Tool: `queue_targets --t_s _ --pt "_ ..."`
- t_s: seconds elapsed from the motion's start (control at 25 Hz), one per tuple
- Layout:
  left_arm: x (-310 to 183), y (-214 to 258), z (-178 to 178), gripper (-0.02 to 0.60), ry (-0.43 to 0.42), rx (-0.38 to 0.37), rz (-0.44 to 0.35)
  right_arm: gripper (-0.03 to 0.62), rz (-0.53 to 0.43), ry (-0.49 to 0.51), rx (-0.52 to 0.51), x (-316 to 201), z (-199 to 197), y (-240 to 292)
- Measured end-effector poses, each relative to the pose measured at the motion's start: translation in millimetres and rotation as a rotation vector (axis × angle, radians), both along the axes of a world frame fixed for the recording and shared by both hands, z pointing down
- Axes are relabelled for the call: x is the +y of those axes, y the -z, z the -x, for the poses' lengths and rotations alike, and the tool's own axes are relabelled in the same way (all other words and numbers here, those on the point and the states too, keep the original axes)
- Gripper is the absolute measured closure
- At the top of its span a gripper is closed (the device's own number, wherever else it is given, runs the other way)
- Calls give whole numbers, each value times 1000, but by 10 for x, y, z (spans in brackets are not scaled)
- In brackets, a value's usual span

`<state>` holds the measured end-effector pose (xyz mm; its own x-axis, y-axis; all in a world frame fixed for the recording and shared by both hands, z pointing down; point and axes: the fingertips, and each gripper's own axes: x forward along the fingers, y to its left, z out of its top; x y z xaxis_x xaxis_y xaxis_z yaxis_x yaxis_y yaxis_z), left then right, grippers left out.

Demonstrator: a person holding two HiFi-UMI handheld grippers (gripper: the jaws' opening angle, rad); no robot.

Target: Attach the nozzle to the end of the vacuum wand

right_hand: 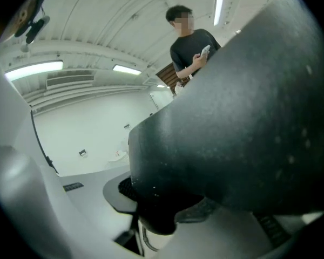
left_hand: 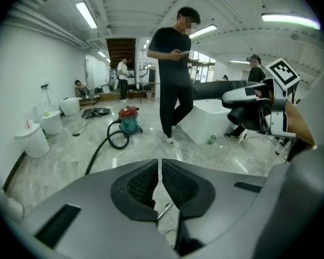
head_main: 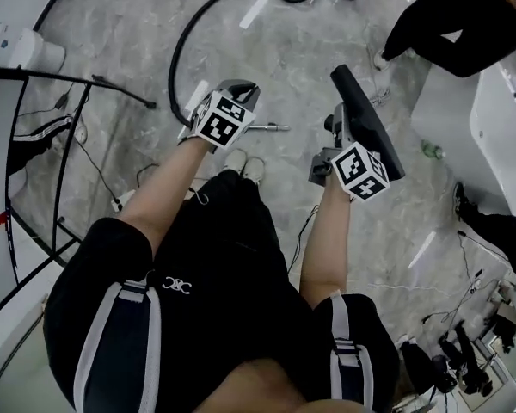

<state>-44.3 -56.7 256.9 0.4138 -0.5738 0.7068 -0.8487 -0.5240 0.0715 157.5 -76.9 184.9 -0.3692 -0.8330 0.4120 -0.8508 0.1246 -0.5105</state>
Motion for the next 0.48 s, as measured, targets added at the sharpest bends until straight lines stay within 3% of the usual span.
queue_targets --t_s 0.24,0.36,0.48 --pt "-86 -1521 -84 569 -178 -51 101 442 56 0 -54 -229 139 -1180" --pt "-86 -2530 -95 553 -205 -33 138 442 48 24 -64 -292 252 -1893" --pt "176 -3701 -152 439 -262 -47 255 442 94 47 -88 -180 296 -2689"
